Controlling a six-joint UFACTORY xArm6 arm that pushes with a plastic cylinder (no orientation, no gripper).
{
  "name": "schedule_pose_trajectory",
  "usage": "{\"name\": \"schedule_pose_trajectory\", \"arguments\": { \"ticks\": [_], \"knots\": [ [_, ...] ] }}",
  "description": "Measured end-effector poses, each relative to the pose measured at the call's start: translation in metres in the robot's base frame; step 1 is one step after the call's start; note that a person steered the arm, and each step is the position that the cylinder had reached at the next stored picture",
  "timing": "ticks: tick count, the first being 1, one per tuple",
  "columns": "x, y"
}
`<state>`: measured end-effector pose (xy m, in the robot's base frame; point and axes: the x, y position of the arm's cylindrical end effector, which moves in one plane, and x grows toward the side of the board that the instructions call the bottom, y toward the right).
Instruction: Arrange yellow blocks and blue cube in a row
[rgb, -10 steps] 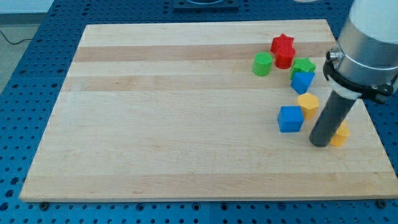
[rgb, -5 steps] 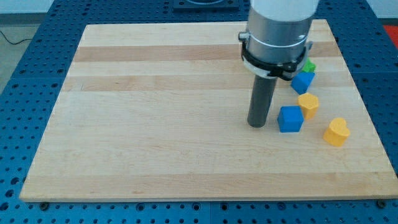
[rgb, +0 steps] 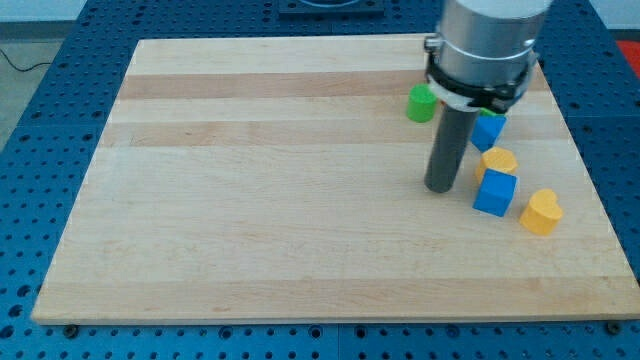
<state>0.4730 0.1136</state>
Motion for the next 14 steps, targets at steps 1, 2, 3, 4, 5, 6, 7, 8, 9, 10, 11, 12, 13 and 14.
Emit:
{"name": "schedule_pose_trajectory", "arguments": {
  "ticks": [1,2,3,4,5,6,7,8,9,10,11,12,13,14],
  "knots": [
    [-0.005,0.012],
    [-0.013,0.052],
    [-0.028,0.078],
    [-0.035,0.081],
    [-0.023,0.054],
    [0.000,0.030],
    [0.037,0.018],
    [0.078,0.019],
    [0.106,0.039],
    [0.109,0.093],
    [0.091,0.155],
    [0.045,0.172],
    [0.012,0.171],
    [-0.014,0.168]
  ]
}}
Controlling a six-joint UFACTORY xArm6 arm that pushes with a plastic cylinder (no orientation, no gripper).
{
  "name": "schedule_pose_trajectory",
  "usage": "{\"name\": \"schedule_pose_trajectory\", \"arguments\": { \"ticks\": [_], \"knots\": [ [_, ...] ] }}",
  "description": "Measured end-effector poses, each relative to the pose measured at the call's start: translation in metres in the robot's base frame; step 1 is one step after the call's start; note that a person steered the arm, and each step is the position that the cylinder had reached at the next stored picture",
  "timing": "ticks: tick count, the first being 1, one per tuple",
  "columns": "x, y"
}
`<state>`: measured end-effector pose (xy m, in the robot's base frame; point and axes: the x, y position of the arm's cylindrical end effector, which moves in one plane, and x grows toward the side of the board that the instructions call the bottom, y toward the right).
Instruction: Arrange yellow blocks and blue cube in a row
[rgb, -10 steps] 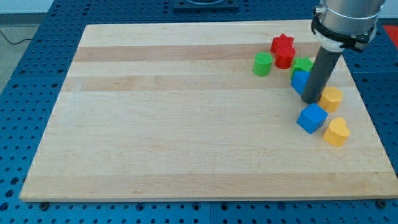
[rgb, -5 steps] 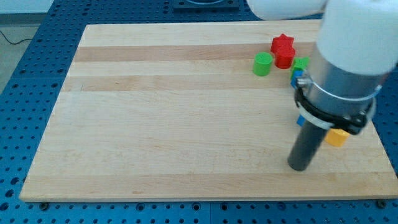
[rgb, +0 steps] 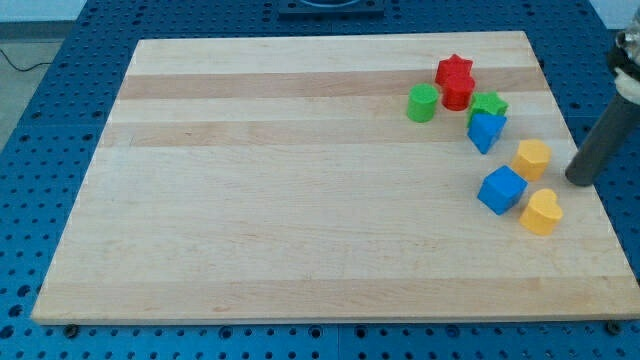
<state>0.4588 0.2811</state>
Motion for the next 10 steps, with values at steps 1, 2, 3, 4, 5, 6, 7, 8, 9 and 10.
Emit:
{"name": "schedule_pose_trajectory", "arguments": {
  "ticks": [1,2,3,4,5,6,7,8,9,10],
  "knots": [
    [-0.009,-0.024],
    [-0.007,-0.049],
    [0.006,-0.047],
    [0.037,-0.018],
    [0.073,-0.008],
    [0.078,-0.008],
    [0.065,0.003],
    [0.034,0.007],
    [0.034,-0.011],
    [0.052,-0.022]
  ]
}}
